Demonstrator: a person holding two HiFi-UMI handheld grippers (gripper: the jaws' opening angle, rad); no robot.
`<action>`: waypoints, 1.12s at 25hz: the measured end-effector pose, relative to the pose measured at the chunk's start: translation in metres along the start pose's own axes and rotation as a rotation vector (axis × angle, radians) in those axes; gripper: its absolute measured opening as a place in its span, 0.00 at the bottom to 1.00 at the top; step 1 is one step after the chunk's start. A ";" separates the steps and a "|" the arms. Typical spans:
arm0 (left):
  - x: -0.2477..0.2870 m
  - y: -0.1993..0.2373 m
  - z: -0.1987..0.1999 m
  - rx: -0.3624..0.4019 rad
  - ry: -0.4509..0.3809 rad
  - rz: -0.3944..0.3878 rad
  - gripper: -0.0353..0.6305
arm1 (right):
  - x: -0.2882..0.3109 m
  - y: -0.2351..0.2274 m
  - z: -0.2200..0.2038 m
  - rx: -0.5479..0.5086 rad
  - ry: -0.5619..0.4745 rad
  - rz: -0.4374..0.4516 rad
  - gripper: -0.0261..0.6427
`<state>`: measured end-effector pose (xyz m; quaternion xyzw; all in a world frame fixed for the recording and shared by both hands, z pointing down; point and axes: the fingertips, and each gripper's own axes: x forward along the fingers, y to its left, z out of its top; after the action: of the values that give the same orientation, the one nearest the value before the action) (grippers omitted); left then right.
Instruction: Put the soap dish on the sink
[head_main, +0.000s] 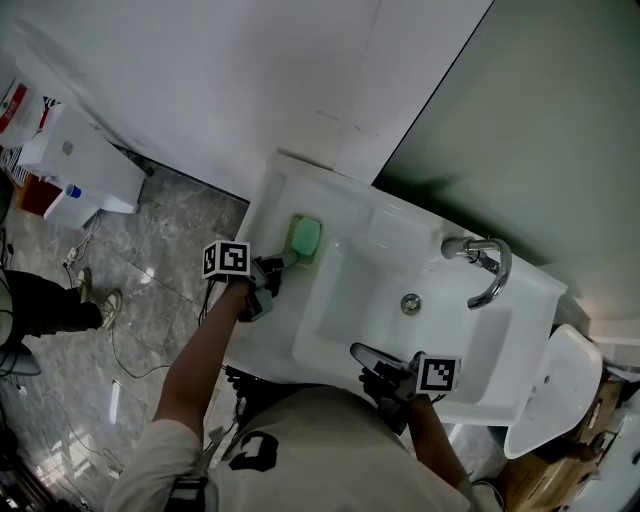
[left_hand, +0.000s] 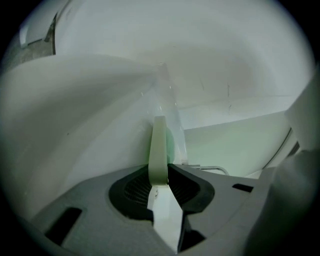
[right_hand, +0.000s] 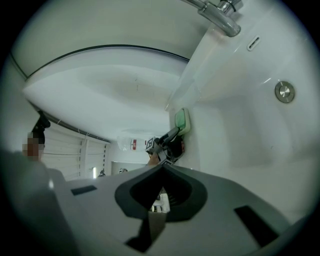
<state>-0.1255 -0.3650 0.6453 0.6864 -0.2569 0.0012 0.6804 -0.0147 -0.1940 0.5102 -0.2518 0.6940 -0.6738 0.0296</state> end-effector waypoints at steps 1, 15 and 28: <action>0.001 0.000 0.001 0.029 0.005 0.018 0.21 | 0.000 0.000 0.000 0.000 -0.002 -0.001 0.05; -0.002 0.008 0.020 0.264 -0.009 0.242 0.28 | 0.002 -0.001 -0.001 -0.005 -0.003 -0.007 0.05; -0.018 0.012 0.036 0.608 -0.046 0.490 0.43 | 0.003 0.000 -0.004 -0.006 0.006 -0.009 0.05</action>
<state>-0.1585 -0.3918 0.6477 0.7749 -0.4163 0.2243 0.4193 -0.0185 -0.1911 0.5114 -0.2529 0.6950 -0.6726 0.0237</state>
